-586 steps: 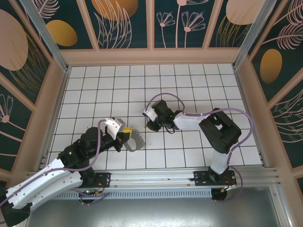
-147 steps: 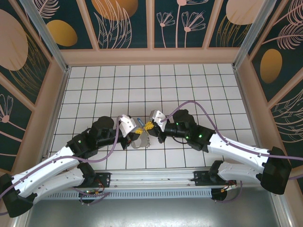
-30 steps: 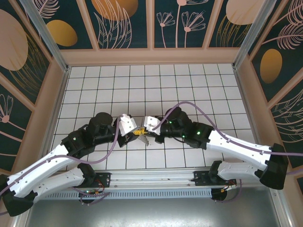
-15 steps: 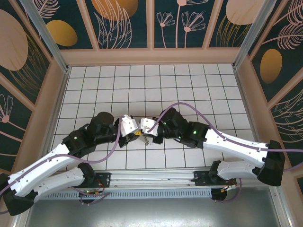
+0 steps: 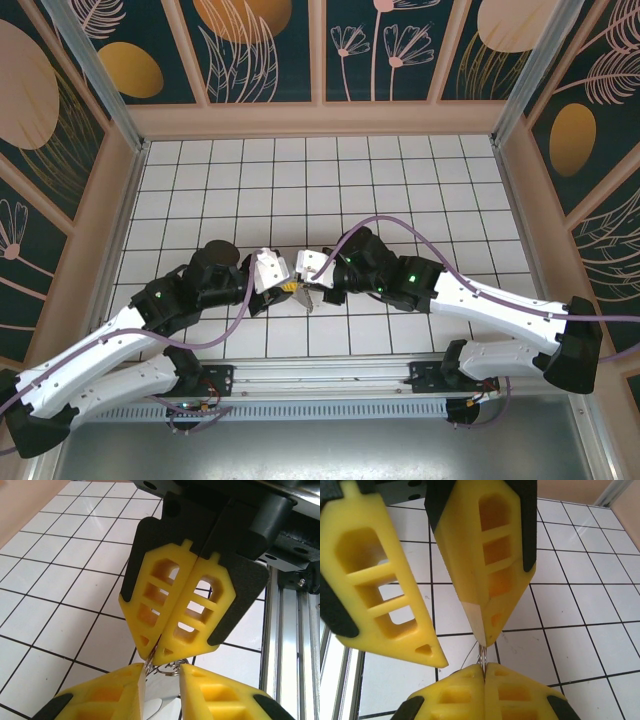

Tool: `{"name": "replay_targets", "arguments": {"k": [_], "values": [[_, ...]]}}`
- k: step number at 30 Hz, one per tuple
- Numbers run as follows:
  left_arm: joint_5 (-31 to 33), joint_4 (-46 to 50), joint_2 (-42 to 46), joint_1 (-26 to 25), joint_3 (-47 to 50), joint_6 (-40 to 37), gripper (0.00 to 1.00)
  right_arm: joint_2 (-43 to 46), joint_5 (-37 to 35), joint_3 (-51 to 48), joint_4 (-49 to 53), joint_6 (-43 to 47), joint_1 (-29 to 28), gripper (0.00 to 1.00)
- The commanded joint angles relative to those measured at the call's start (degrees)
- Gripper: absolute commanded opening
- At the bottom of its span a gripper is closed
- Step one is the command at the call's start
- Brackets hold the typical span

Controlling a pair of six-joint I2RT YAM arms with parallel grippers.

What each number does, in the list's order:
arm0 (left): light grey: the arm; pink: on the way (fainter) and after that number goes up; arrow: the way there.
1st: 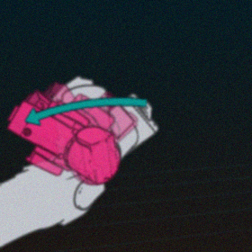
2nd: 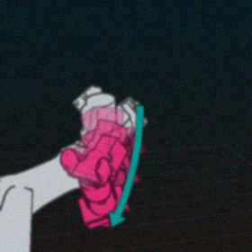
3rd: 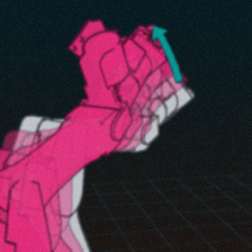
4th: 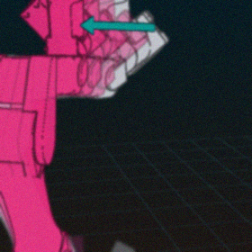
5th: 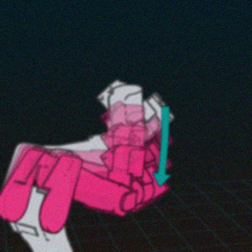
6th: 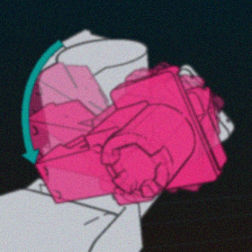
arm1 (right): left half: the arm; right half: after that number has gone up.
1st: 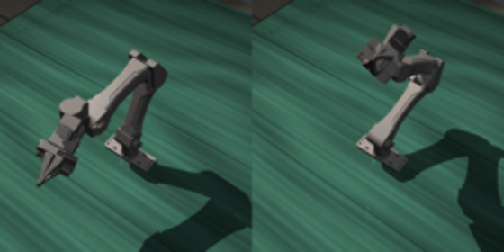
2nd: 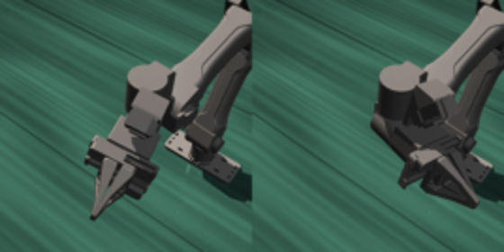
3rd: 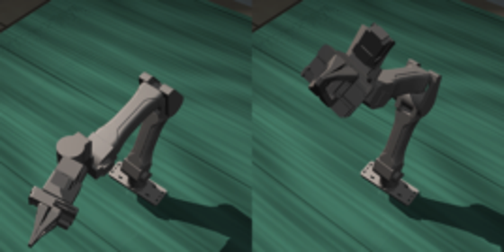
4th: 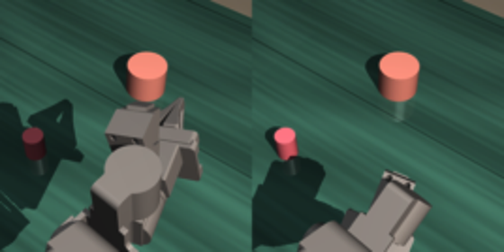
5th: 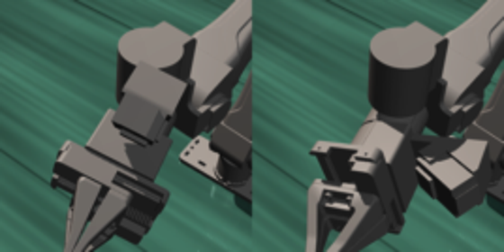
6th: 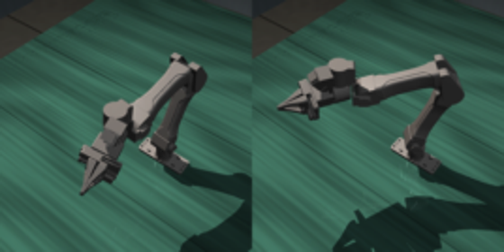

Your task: Put the keys on the keyring

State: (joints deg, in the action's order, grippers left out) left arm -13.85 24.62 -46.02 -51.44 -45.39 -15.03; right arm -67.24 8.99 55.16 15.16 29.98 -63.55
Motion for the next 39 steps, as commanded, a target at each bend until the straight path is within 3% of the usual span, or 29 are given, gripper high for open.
{"name": "replay_targets", "arguments": {"k": [1, 7, 11, 31, 34, 39], "values": [[1.08, 0.57, -0.47, -0.03, 0.34, -1.12, 0.24, 0.79, 1.19, 2.38, -0.19, 1.28, -1.03, 0.0], [2.55, 0.43, -0.82, -0.06, 0.37, -1.22, 0.24, 1.66, 1.47, 1.54, -0.11, 1.52, -1.31, 0.0], [2.48, 0.16, -1.04, 0.0, 0.55, -1.06, 0.32, 2.26, 1.88, 1.28, -0.14, 1.57, -1.31, 0.0], [-0.55, -1.42, -0.84, -0.02, 0.94, -1.2, 0.29, 7.15, 8.69, -2.13, -4.95, 0.85, -0.67, 0.0], [-1.21, -1.76, -0.41, -0.04, 0.98, -0.98, 0.26, 6.79, 8.44, -1.93, -4.86, 0.67, -0.62, 0.0], [-2.05, -2.03, -0.27, -0.06, 1.35, -0.57, 0.0, 5.71, 7.64, -1.63, -4.52, 0.62, -0.63, 0.0]]}}
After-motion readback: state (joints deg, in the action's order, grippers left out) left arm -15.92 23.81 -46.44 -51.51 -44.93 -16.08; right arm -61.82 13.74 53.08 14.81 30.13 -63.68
